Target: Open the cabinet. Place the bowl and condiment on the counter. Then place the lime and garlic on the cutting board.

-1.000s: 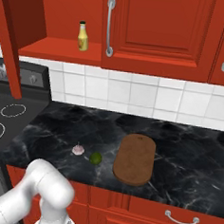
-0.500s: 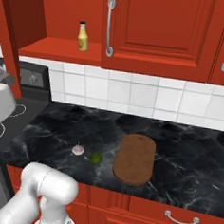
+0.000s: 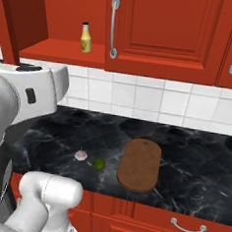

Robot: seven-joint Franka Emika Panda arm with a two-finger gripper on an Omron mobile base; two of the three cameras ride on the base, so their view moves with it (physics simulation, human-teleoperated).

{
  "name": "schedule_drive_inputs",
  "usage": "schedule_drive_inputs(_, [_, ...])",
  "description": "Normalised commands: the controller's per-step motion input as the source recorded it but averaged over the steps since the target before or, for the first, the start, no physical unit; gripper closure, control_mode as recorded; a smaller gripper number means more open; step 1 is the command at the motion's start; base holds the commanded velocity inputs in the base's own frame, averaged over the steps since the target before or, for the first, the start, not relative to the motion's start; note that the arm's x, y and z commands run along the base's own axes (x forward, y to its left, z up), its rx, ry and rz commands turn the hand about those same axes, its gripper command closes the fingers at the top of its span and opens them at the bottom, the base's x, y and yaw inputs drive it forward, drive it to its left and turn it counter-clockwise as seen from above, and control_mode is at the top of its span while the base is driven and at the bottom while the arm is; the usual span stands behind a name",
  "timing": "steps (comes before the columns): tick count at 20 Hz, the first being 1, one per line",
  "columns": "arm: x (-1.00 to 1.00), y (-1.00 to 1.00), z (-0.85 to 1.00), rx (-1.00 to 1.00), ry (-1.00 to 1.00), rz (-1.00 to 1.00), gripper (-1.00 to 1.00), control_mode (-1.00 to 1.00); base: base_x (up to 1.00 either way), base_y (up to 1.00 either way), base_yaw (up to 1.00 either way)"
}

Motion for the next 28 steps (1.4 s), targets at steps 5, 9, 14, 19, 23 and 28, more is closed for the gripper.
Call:
schedule_drive_inputs(5, [0.79,0.08,-0.58,0.08,0.38,0.58,-1.0,-1.0,0.0,0.0,0.0])
schedule_drive_inputs(9, [0.46,0.28,-0.49,0.03,0.35,0.55,-1.0,-1.0,0.0,0.0,0.0])
schedule_drive_inputs(14, [0.01,0.36,-0.16,0.0,0.09,0.34,-1.0,-1.0,0.0,0.0,0.0])
schedule_drive_inputs(19, [-0.09,-0.08,-0.04,0.0,-0.04,-0.06,-1.0,-1.0,0.0,0.0,0.0])
schedule_drive_inputs(23, [0.06,0.0,-0.19,0.01,0.0,0.0,-1.0,-1.0,0.0,0.0,0.0])
schedule_drive_inputs(28, [0.07,0.0,-0.05,0.09,-0.11,0.0,-1.0,-1.0,0.0,0.0,0.0])
